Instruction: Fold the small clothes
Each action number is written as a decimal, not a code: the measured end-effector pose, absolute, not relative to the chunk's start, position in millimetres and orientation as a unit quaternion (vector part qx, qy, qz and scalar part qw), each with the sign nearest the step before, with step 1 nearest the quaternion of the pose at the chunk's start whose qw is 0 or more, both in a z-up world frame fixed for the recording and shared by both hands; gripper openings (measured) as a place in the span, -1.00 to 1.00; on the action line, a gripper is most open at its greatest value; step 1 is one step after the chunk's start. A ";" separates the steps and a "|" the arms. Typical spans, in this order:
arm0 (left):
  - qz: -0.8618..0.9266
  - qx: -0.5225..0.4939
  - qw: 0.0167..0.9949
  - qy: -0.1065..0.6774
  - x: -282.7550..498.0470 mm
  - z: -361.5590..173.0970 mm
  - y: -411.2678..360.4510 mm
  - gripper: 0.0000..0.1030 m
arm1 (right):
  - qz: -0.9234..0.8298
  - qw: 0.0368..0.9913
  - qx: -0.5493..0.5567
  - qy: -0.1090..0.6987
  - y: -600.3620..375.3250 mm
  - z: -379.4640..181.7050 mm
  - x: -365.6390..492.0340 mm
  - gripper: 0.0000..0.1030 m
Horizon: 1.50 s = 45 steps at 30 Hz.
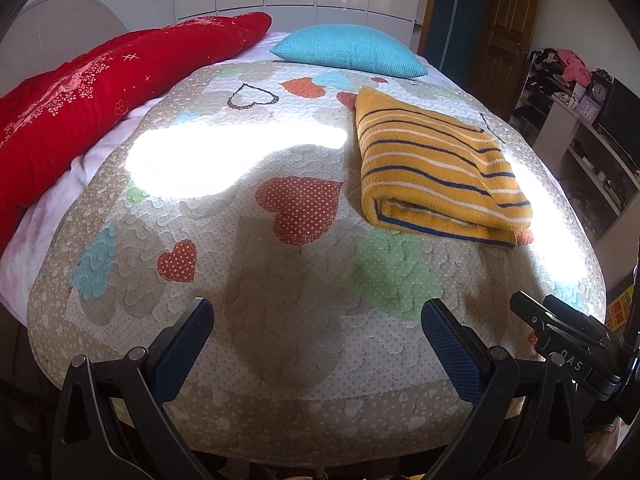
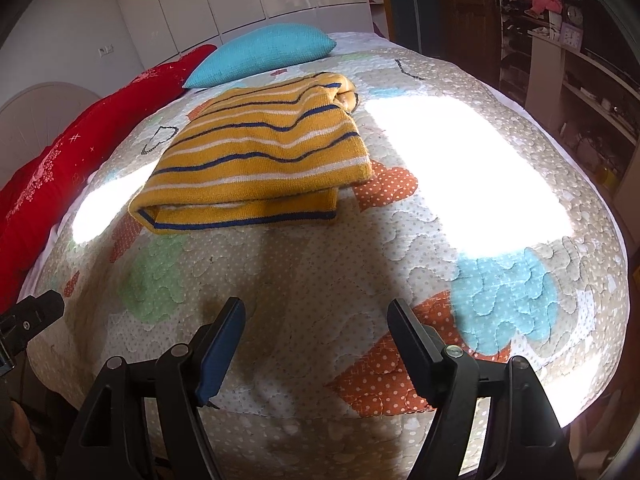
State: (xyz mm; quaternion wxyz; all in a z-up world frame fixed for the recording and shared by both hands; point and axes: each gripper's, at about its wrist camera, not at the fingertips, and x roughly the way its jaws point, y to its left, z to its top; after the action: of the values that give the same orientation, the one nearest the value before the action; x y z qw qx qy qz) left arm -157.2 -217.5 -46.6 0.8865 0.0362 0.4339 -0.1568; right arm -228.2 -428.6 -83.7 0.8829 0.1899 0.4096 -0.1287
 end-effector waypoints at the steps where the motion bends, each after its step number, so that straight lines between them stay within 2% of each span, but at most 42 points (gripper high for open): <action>1: -0.158 0.037 0.886 0.434 -157.6 -46.8 -218.1 1.00 | -0.128 0.883 0.190 0.410 -427.8 -84.1 -227.6 0.52; 45: -0.176 0.044 0.870 0.459 -159.4 -65.4 -228.1 1.00 | -0.138 0.885 0.185 0.404 -419.9 -88.0 -229.5 0.60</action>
State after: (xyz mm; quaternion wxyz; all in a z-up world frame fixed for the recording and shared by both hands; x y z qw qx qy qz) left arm -159.4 -228.1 -65.4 0.8696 0.0439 0.4593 -0.1761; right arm -229.5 -419.9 -88.0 0.8855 0.1847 0.4035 -0.1376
